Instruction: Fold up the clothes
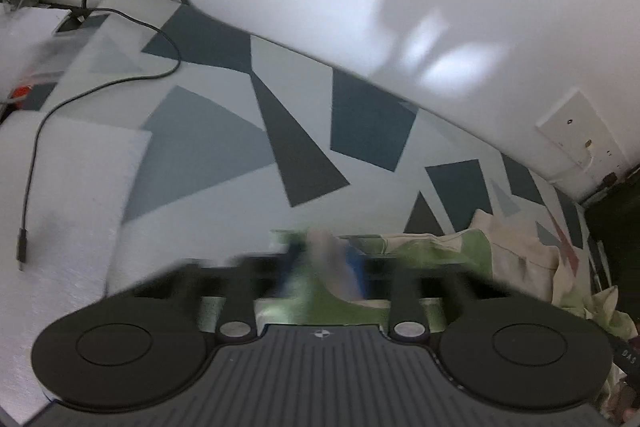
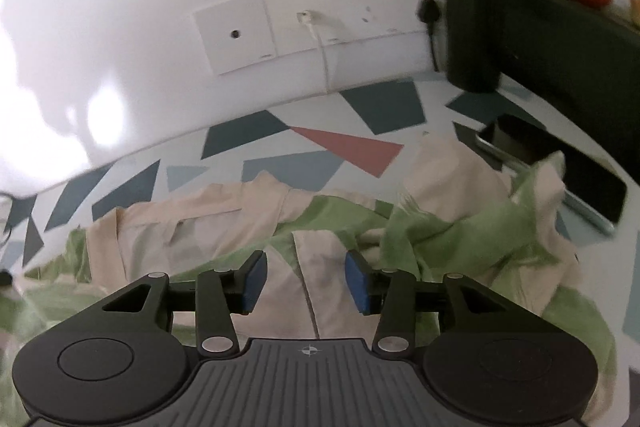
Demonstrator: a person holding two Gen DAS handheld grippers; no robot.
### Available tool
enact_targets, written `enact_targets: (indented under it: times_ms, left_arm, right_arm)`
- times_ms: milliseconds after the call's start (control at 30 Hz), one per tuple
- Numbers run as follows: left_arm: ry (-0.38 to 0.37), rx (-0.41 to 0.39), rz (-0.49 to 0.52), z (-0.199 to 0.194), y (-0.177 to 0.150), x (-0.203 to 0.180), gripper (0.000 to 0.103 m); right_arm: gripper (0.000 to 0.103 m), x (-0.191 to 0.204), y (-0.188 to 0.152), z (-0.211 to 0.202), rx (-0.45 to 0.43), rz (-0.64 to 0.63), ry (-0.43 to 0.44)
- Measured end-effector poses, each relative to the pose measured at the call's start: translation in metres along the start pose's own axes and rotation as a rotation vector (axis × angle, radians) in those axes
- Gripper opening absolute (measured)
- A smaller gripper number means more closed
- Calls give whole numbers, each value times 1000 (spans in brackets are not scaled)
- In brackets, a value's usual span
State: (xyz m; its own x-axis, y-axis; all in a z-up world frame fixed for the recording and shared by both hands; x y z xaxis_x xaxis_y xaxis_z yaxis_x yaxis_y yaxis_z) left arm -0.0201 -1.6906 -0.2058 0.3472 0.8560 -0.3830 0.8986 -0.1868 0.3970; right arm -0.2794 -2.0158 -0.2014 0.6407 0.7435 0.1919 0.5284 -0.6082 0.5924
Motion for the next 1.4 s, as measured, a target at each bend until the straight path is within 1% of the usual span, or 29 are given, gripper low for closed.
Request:
enact_targets:
  times_ms: [33,67,133,167,233,267,300,333,367,400,433,467,533,600,633,667,700,733,767,833,867,900,967,1033,1067,1200,1233,1333,1400]
  left_arm:
    - [0,-22,1,-3,-1,-1,3]
    - [-1,-46,2,-6,-1,-2,3]
    - [16,-91,-1,-13,0,-2,2]
    - [28,-108,-6,-16,1,0,2]
    - [51,-123,-18,-17,3,4,2]
    - [56,-123,-21,-17,3,6,2]
    - [61,-122,-23,-16,4,8,2]
    - [65,-120,-22,-16,4,9,2]
    - [66,-120,-24,-15,4,10,2]
    - [65,-121,-27,-15,4,10,2]
    - [65,-122,-30,-14,3,11,2]
    - [65,-123,-33,-14,3,11,2]
    - [81,-116,-27,-10,2,12,2]
    - [109,-90,-4,-1,0,11,3]
    - [119,-69,12,4,-1,10,8]
    - [138,-61,41,6,-2,8,17]
    - [151,-66,70,3,-1,6,29]
    - [161,-73,97,-1,-1,4,64]
    - [172,-81,125,-5,-1,2,85]
    - [165,-143,160,-20,-2,1,87]
    - [169,-144,173,-22,-2,1,87]
    - [177,-134,184,-23,-3,2,87]
    - [195,-117,201,-22,-2,5,85]
    - [216,-109,201,-18,0,8,82]
    - [218,-104,192,-17,0,10,82]
    - [200,-58,160,-9,-1,14,81]
    - [202,-56,156,-8,-2,15,78]
    - [248,-83,110,-12,-5,25,76]
    - [230,-86,64,-17,-7,35,76]
  right_arm:
    - [42,2,1,2,-5,-22,-2]
    - [45,3,2,5,-9,-39,-18]
    - [48,3,4,11,-8,-56,-70]
    - [52,2,4,16,4,-51,-85]
    - [51,0,4,24,38,-35,-89]
    - [41,0,4,26,42,-37,-86]
    - [17,1,5,26,34,-47,-79]
    - [11,2,6,24,24,-54,-69]
    - [8,2,9,20,-1,-45,-65]
    - [2,-1,12,14,-41,-21,-82]
    - [2,-4,15,9,-78,0,-112]
    - [1,-9,17,10,-84,16,-134]
    - [0,-18,19,17,-57,46,-162]
    - [0,-24,18,26,-24,56,-164]
    - [1,-25,17,28,-17,50,-162]
    - [4,-25,17,27,-21,46,-156]
    - [11,-24,17,23,-37,44,-147]
    - [15,-23,18,18,-54,44,-137]
    - [19,-20,19,13,-76,42,-116]
    - [20,-10,25,4,-121,34,-48]
    - [21,-1,27,4,-125,18,-2]
    - [24,11,30,7,-112,-7,41]
    - [24,38,33,17,-71,-75,118]
    - [27,70,33,31,-31,-161,177]
    - [30,86,31,38,-15,-202,198]
    - [32,129,28,68,48,-281,253]
    - [32,136,27,73,57,-289,259]
    - [32,153,25,84,69,-315,268]
    - [32,163,22,86,76,-340,272]
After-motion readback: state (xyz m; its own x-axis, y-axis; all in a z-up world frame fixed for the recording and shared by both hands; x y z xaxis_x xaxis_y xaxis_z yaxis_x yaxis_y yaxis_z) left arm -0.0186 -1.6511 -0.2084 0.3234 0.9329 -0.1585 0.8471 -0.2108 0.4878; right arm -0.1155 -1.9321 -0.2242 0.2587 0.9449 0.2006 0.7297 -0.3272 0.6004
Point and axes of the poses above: each gripper's, at about its wrist camera, not at the fingertips, and z roughly the way its jaws point, x to its left, y to its top, the point moved 7 cm from there along z, roughly the way its jaws point, and after that the axes turned 10 degrees about x, right-handed, at the moved point
